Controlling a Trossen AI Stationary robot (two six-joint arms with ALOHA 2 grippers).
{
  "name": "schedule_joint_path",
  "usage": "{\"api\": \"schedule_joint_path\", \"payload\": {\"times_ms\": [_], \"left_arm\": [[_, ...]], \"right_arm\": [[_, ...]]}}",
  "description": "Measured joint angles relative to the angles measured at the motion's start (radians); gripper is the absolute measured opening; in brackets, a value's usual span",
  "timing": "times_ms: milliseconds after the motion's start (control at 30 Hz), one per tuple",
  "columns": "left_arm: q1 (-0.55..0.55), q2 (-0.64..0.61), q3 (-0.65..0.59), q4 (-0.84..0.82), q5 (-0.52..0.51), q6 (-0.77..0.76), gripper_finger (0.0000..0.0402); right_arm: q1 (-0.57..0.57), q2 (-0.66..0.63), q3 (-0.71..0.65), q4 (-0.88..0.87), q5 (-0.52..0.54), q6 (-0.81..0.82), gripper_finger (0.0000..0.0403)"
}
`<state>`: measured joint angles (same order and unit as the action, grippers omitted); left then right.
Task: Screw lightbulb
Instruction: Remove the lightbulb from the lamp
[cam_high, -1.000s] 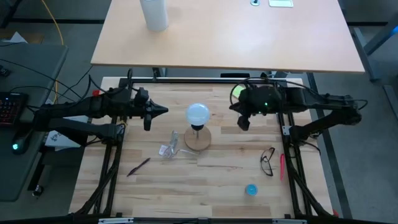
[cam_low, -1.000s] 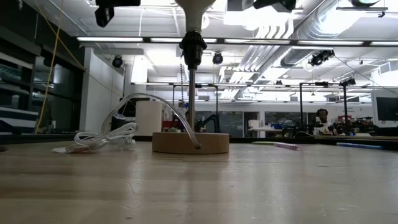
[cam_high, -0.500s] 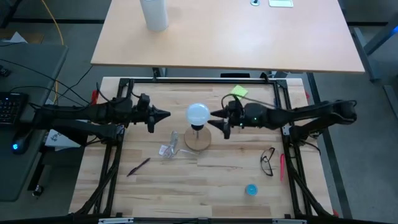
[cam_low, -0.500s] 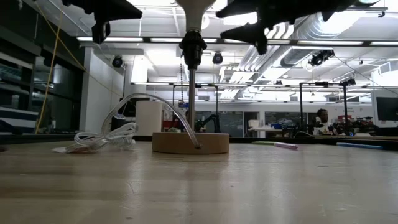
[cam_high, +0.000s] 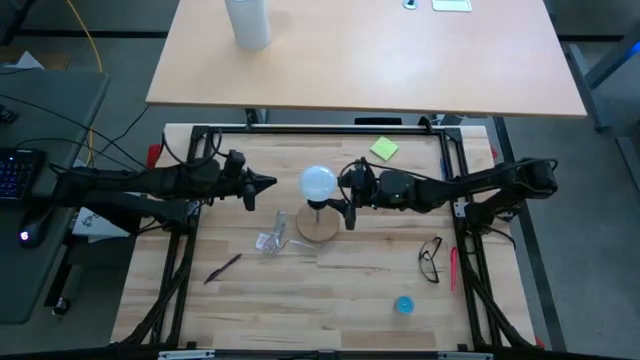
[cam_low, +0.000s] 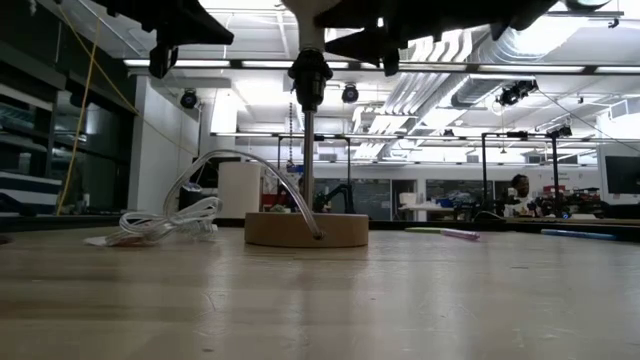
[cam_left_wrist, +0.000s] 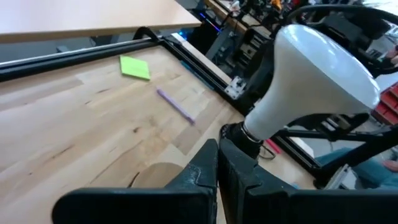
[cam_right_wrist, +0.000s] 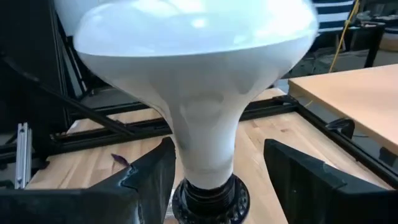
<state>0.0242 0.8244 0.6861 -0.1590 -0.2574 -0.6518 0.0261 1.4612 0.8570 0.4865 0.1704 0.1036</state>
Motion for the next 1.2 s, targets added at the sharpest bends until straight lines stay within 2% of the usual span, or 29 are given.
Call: {"api": "schedule_joint_path", "payload": {"times_ms": [333,533,600,700,933,1200], "left_arm": [[0.001,0.009,0.0,0.004,-0.043,0.0,0.0],[0.001,0.012,0.0,0.003,-0.042,0.0,0.0],[0.001,0.012,0.0,0.002,-0.042,0.0,0.0],[0.002,0.012,0.0,0.002,-0.042,0.0,0.0],[0.002,0.012,0.0,-0.001,-0.042,0.0,0.0],[0.002,0.012,0.0,-0.001,-0.041,0.008,0.0]], "right_arm": [[-0.027,0.039,0.009,0.008,-0.037,-0.002,0.0238],[-0.039,0.085,0.009,0.116,-0.046,0.0,0.0238],[-0.04,0.096,0.009,0.132,-0.081,-0.007,0.0238],[-0.04,0.12,0.028,0.115,-0.115,-0.015,0.0238],[-0.039,0.142,0.098,0.116,-0.118,-0.058,0.0238],[-0.039,0.138,0.162,0.062,-0.118,-0.087,0.0208]]}}
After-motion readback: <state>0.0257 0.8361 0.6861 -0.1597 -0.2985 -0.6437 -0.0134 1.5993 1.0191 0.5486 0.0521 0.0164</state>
